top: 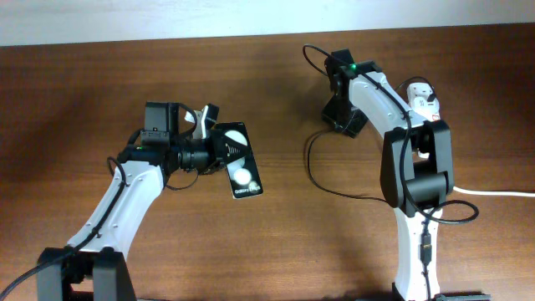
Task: Plug charger to phone and switch on socket
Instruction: 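Grasp the black USB-C cable end with the right gripper, then carry the cable plug toward the phone's bottom port with right gripper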
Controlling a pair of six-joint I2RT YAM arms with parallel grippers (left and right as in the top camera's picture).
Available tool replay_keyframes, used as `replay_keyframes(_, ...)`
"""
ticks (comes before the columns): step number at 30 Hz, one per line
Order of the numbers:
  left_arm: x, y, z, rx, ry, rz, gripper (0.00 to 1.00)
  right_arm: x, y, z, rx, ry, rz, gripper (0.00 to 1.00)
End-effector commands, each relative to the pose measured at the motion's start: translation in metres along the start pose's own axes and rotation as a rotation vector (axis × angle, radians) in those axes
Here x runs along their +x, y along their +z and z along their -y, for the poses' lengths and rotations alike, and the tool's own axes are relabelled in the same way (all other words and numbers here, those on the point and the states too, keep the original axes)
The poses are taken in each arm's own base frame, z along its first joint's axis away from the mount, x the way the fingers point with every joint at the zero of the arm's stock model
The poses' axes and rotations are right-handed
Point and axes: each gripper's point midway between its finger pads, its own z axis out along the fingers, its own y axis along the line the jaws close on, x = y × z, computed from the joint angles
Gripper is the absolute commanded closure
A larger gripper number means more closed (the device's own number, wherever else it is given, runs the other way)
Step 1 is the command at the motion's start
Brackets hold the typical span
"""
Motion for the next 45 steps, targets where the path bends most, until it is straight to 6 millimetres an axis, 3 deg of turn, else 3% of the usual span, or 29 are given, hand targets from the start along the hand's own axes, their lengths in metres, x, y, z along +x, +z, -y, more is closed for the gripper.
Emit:
replay_keyframes(1,0.000,-0.003,0.008,0.023,0.036,0.002,1.00,0.000,0.004,0.000,0.020,0.007,0.023,0.67)
replay_keyframes(6,0.000,-0.003,0.008,0.023,0.037,0.002,1.00,0.001,0.004,-0.002,0.009,0.000,0.017,0.96)
replay_keyframes(9,0.000,-0.003,0.008,0.023,0.037,0.002,1.00,0.009,0.000,-0.010,-0.040,-0.097,-0.031,0.96)
replay_keyframes(12,0.000,-0.003,0.008,0.023,0.037,0.002,1.00,0.010,-0.021,-0.007,-0.053,-0.183,-0.026,0.96)
replay_keyframes(17,0.000,-0.003,0.008,0.024,0.037,0.001,1.00,0.021,-0.109,0.011,-0.130,-0.268,-0.002,0.96)
replay_keyframes(21,0.000,-0.003,0.008,0.024,0.037,0.001,1.00,0.036,-0.197,0.038,-0.229,-0.301,0.075,0.96)
replay_keyframes(24,0.000,-0.003,0.008,0.026,0.037,0.000,1.00,0.048,-0.233,0.053,-0.283,-0.301,0.104,0.96)
replay_keyframes(27,0.002,-0.003,0.011,0.044,0.037,-0.010,1.00,0.068,-0.265,0.082,-0.294,-0.303,0.119,0.96)
replay_keyframes(30,0.006,-0.003,0.017,0.080,0.038,-0.030,1.00,0.089,-0.281,0.109,-0.255,-0.327,0.133,0.96)
replay_keyframes(35,0.012,-0.005,0.028,0.146,0.038,-0.067,1.00,0.126,-0.304,0.135,-0.321,-0.385,0.185,0.96)
replay_keyframes(37,0.013,-0.005,0.030,0.156,0.038,-0.072,1.00,0.141,-0.302,0.145,-0.329,-0.410,0.185,0.96)
replay_keyframes(38,0.016,-0.006,0.035,0.183,0.038,-0.088,1.00,0.154,-0.295,0.157,-0.326,-0.427,0.176,0.96)
replay_keyframes(42,0.022,-0.009,0.044,0.242,0.038,-0.121,1.00,0.177,-0.273,0.182,-0.343,-0.430,0.160,0.96)
replay_keyframes(45,0.023,-0.010,0.047,0.256,0.037,-0.129,1.00,0.192,-0.267,0.189,-0.434,-0.436,0.172,0.96)
